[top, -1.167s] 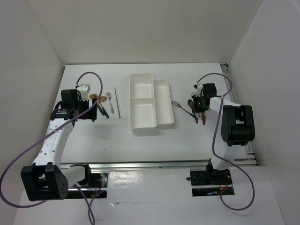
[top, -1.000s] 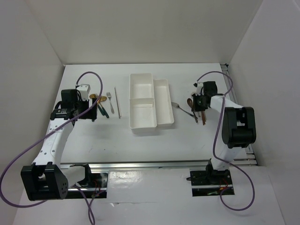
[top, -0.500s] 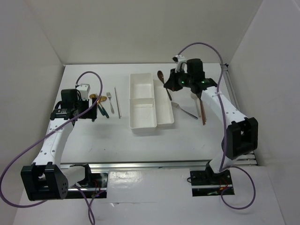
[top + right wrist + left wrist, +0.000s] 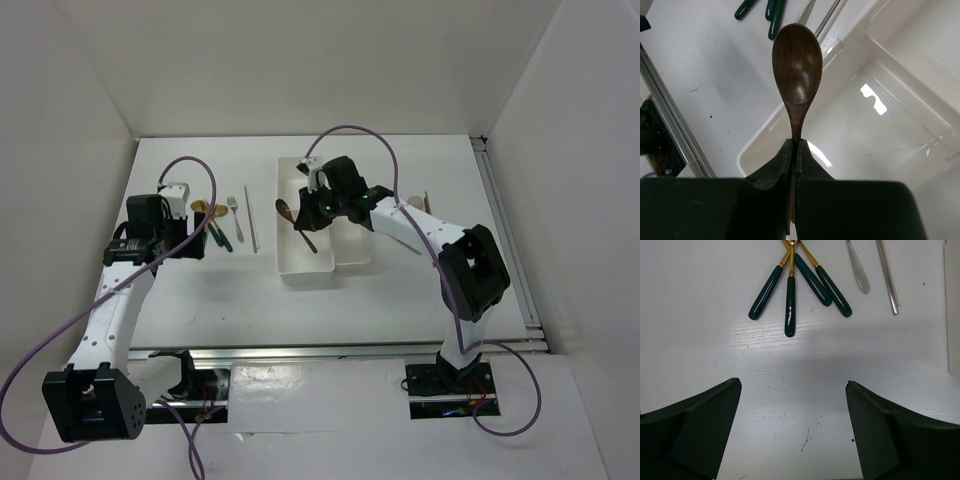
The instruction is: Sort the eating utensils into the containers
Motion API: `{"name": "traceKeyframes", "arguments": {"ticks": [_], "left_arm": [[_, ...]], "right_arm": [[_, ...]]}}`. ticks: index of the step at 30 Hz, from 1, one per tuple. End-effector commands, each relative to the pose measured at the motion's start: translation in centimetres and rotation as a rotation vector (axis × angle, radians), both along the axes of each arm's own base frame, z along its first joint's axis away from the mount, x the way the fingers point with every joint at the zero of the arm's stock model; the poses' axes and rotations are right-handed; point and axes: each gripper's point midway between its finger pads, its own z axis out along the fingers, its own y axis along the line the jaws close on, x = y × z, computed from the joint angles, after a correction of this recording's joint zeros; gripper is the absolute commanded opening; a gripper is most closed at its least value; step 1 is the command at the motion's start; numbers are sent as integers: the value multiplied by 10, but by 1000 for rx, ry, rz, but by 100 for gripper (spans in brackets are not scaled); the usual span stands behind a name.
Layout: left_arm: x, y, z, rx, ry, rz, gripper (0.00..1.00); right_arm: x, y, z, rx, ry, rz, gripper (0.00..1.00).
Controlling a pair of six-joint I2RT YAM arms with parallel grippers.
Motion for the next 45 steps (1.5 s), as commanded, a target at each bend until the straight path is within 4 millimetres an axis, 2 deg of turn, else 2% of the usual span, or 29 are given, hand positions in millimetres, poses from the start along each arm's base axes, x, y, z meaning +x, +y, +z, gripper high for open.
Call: {"name": "traceKeyframes", "arguments": {"ticks": [1,3,5,6,10,11,12,14,15,16,20,22,23,24,25,26,28,29,30,31,32,33,35,38,40,42,43,44,45], "left_arm": [[-4,7,1,25,-5,21,100],[-5,9,1,25,-5,30,100],[-5,9,1,25,-5,30,100],[-5,9,1,25,-5,30,100],[-3,8,5,19,-15,23,100],[-3,8,5,18,-15,23,100],[-2,8,2,18,-6,22,100],[-2,6,2,11,-7,16,100],[-2,6,2,11,-7,16,100],[-2,6,2,11,-7,16,100],[-3,2,-4,-11,10,8,100],[-5,0,-8,-18,19,1,100],[-5,0,-8,-18,19,1,100],[-5,0,-8,-18,19,1,100],[-5,0,-8,-18,19,1,100],[-3,1,-4,-17,10,1,100],[-1,2,-5,-11,10,8,100],[1,3,-1,-10,1,8,100],[1,3,-4,-11,10,8,100],[1,3,-4,-11,10,8,100],[2,3,-6,-12,19,8,100],[4,3,-5,-3,10,1,100],[4,6,-8,13,24,5,100],[7,11,-19,31,61,11,100],[10,14,-28,48,79,15,100],[17,16,-33,64,69,0,92],[21,17,-41,74,91,-14,87],[23,18,-47,79,105,-21,82],[31,19,-45,89,99,-31,77]], "right_arm": [[5,4,-3,10,-39,-16,0],[2,2,-12,-18,-43,-17,0],[-4,-3,-30,-59,-39,-14,0],[-4,-4,-28,-58,-51,-21,0],[-7,-13,-46,-121,-59,4,0],[-7,-11,-42,-118,-65,16,14],[-8,-12,-49,-132,-45,18,22],[-9,-12,-49,-131,-50,31,43],[-6,-10,-34,-103,-88,28,53],[-5,-9,-27,-91,-104,27,55],[-5,0,0,-51,-130,31,55],[0,0,30,-19,-190,14,55],[6,-6,35,-47,-241,-5,54],[15,-17,52,-47,-291,-37,52],[22,-29,52,-65,-306,-63,51],[40,-60,51,-88,-321,-113,48],[54,-102,35,-139,-311,-175,46],[69,-140,31,-179,-314,-236,46],[70,-160,17,-211,-282,-264,45],[74,-176,13,-217,-273,-282,43],[79,-205,9,-236,-258,-338,43],[77,-217,-1,-247,-236,-346,43],[76,-242,-7,-258,-221,-385,42],[69,-258,-11,-268,-196,-418,42],[67,-265,-4,-265,-211,-436,42],[66,-269,0,-260,-208,-453,42],[63,-273,-6,-266,-189,-459,42],[62,-272,-1,-257,-198,-454,42],[60,-272,-2,-259,-190,-453,42]]}}
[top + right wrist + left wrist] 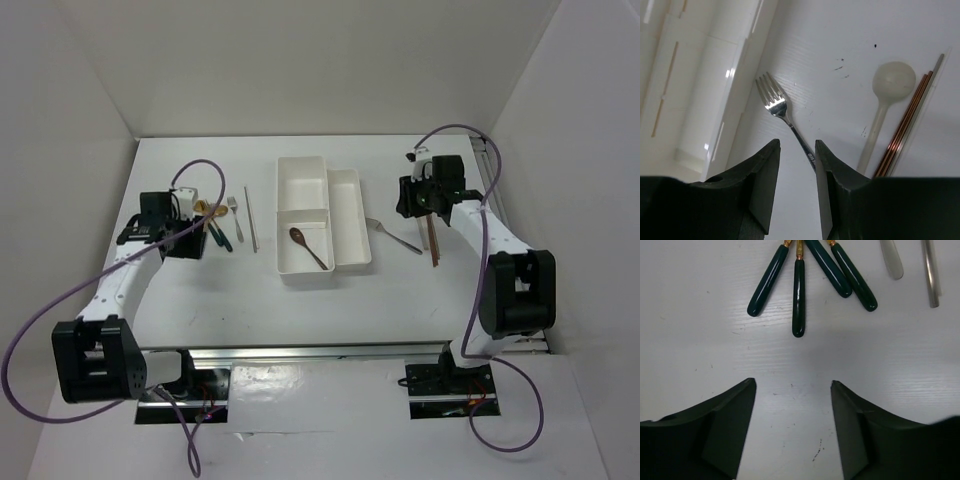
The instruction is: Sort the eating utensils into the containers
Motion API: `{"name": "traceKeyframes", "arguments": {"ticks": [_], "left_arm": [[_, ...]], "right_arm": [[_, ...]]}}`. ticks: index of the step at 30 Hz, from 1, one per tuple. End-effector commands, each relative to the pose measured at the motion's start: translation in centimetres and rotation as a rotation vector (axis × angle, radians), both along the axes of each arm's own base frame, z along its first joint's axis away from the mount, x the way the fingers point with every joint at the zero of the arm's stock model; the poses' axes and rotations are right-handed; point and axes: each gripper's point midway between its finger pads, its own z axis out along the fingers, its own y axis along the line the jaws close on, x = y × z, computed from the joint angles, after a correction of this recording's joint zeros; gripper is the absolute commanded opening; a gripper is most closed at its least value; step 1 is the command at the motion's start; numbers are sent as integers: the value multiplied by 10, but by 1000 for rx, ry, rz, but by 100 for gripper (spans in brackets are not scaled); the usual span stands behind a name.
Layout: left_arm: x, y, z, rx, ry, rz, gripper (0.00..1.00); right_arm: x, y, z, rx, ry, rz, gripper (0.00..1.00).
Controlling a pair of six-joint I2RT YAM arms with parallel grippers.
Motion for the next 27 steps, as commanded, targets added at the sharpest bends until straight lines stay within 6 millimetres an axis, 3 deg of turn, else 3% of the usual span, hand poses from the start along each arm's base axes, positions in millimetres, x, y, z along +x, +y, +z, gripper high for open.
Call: {"name": "traceKeyframes", "arguments": {"ticks": [1,9,15,16,22,27], "left_arm": [[23,7,-2,41,-19,-37,70],[61,7,-33,17,80,-70,52],[80,9,-46,15,97,-70,52],[82,9,-47,20,100,-77,48],[96,8,-60,8,122,-97,45],[106,7,-72,-4,146,-103,45]], "right_arm": [[-3,-2,30,14,-70,6,42],[-5,-5,37,21,-76,-9,42],[-8,-5,36,35,-68,-22,42],[-8,-5,36,35,-68,-22,42],[-10,-4,27,40,-37,-28,42],[-2,-4,32,40,-48,-28,42]]}}
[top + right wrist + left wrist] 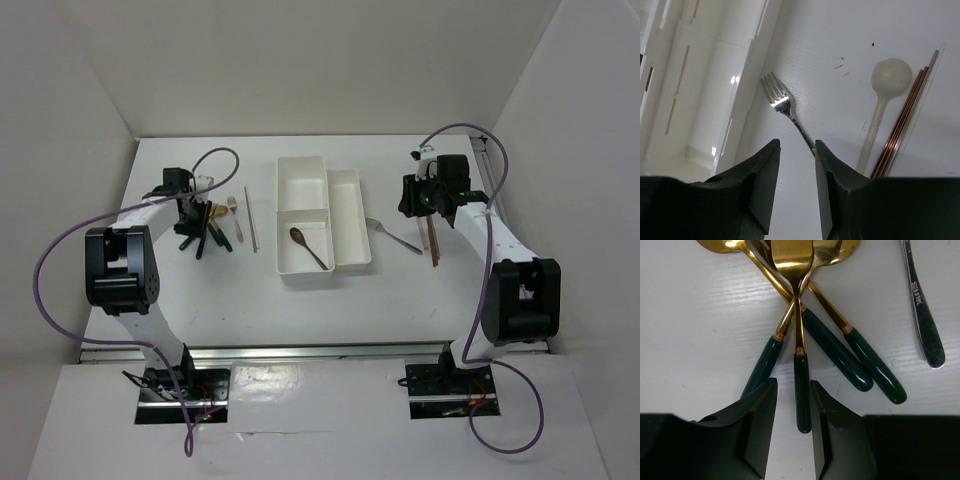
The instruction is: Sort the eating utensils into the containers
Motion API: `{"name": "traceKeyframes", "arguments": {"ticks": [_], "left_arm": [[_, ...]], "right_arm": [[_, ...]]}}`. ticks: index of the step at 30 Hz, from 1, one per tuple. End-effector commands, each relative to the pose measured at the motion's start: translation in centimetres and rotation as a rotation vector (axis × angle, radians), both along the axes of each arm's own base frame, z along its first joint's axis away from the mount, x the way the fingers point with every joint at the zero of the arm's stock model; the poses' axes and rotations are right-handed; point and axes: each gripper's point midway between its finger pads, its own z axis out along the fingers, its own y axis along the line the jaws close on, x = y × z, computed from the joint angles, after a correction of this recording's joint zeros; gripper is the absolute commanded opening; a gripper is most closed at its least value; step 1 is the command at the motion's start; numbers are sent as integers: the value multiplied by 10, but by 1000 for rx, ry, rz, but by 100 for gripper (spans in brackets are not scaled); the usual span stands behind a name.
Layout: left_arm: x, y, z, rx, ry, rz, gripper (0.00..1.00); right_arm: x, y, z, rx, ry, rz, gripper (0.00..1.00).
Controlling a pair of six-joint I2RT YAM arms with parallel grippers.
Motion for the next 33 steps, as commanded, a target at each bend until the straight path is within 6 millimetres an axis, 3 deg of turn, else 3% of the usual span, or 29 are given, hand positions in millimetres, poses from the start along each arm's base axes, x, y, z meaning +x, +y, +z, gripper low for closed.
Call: {"name": "traceKeyframes", "arguments": {"ticks": [1,6,10,12,13,14,16,18,21,22,24,25,27,28,31,32,33], "left_arm": [[19,0,3,-8,-31,-31,45],[22,1,-10,-11,-2,-31,45],[25,1,-21,-14,22,-31,39],[21,1,-27,-17,47,-31,27],[21,1,-28,-17,47,-31,11],[21,0,-31,-18,56,-31,4],[18,0,-32,-19,65,-31,0],[22,-1,-19,-25,32,-36,0],[27,-7,12,-53,-27,-45,0],[33,-9,40,-60,-88,-41,0],[38,-17,71,-98,-150,-54,0],[47,-24,104,-132,-226,-65,0],[51,-31,134,-175,-273,-70,0],[62,-37,161,-212,-335,-70,0],[67,-50,193,-265,-367,-91,0],[73,-60,215,-291,-407,-120,0],[78,-69,220,-311,-415,-132,0]], "right_arm": [[6,-1,12,11,-26,-6,42],[8,-2,12,6,-26,-13,40],[11,-3,11,-1,-28,-7,40],[14,-2,11,-1,-26,-7,39],[14,-2,7,-2,-17,-7,39],[15,-4,7,-8,-17,-14,39],[17,-4,11,-7,-26,-14,39],[17,-4,7,-8,-17,-14,38],[17,-2,7,-2,-17,-7,38],[16,-1,7,4,-17,0,38],[18,0,9,11,-23,-6,38],[16,0,5,11,-12,-6,38],[17,0,10,12,-30,-6,38],[17,0,10,12,-30,-6,38],[17,0,10,12,-30,-6,38],[17,0,10,12,-30,-6,38],[17,0,13,12,-39,-6,38]]}}
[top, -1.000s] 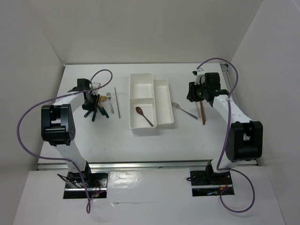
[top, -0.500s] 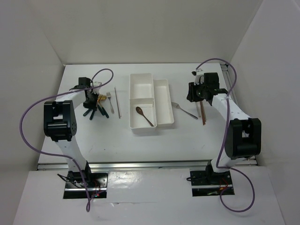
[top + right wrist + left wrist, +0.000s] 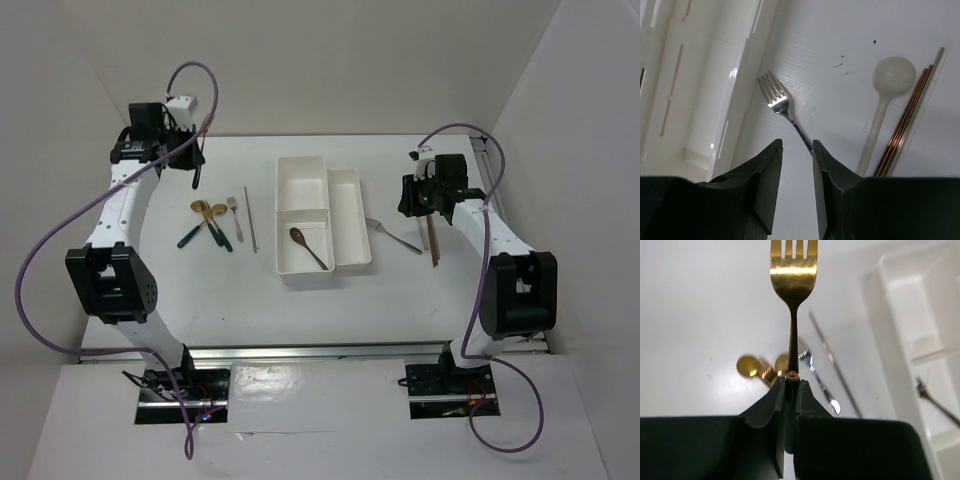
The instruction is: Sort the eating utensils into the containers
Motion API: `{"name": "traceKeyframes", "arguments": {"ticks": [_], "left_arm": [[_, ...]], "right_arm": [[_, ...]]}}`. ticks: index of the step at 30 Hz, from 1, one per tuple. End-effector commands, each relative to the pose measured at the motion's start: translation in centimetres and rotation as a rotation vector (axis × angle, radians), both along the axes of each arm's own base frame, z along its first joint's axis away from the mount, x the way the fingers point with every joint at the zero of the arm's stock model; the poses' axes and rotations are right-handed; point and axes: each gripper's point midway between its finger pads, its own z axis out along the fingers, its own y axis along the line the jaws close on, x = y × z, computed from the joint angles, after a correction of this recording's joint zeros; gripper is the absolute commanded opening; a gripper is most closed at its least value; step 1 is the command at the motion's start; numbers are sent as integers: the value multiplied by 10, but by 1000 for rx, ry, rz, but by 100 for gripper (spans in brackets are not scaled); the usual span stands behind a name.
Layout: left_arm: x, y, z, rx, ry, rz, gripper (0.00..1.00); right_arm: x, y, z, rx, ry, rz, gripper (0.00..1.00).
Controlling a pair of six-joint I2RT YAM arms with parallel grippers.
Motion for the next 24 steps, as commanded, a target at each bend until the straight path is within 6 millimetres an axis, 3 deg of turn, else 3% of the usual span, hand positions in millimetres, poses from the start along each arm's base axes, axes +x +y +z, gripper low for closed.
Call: {"name": "traceKeyframes", "arguments": {"ticks": [1,2,5,10,15,16,19,21,24], "left_arm": [[1,-38,45,-122,-57,-86,0],[5,-47,58,-143,-85,-114,0],[18,-74,71,-140,-117,-184,0],[35,-130,69,-115,-159,-310,0],[51,-175,48,-59,-188,-402,0],[51,-190,35,-61,-169,-428,0],[56,-212,15,-36,-164,-475,0],[59,-222,14,-12,-194,-499,0],[60,-235,-9,0,-163,-522,0]], "right_arm": [[12,-1,23,13,-68,-6,38],[10,1,22,20,-59,2,38],[9,0,30,7,-87,15,38],[-6,-1,37,1,-92,21,38],[-17,-8,47,-20,-103,15,38],[-19,-8,49,-20,-100,15,38],[-27,-8,52,-26,-100,21,38],[-28,-8,56,-26,-112,20,38],[-33,-12,58,-27,-114,11,38]]}}
